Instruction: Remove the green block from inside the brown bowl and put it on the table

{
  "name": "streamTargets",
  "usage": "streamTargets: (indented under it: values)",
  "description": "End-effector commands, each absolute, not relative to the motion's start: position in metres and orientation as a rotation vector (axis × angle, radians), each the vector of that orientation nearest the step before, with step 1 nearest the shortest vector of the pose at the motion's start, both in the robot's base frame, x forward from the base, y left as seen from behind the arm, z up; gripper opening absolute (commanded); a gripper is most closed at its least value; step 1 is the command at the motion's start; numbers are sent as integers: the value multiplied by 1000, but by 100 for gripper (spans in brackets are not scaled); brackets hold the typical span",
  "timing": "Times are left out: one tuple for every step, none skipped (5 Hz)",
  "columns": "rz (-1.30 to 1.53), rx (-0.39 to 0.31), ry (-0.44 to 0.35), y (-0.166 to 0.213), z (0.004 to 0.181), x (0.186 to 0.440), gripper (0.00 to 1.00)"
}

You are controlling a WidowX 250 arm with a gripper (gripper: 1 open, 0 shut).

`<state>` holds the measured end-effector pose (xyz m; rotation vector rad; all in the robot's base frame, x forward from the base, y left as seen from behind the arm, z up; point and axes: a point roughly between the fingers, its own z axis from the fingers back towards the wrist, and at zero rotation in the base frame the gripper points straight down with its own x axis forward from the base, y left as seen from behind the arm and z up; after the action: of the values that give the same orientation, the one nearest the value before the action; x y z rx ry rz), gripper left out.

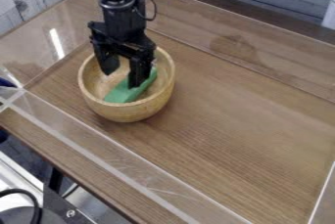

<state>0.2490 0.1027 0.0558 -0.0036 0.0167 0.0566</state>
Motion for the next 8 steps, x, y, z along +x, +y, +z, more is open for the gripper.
streamTargets:
  values:
    - [61,17,-50,102,61,255,100]
    - [52,33,-54,101,52,254,100]
    - [45,49,-61,101,44,254,0]
    - [38,64,-72,100,40,254,0]
    - [50,52,-87,98,48,259,0]
    - [62,41,-103,96,56,264,0]
    - [86,32,-95,97,58,266,0]
    - [110,25,-88,99,58,267,0]
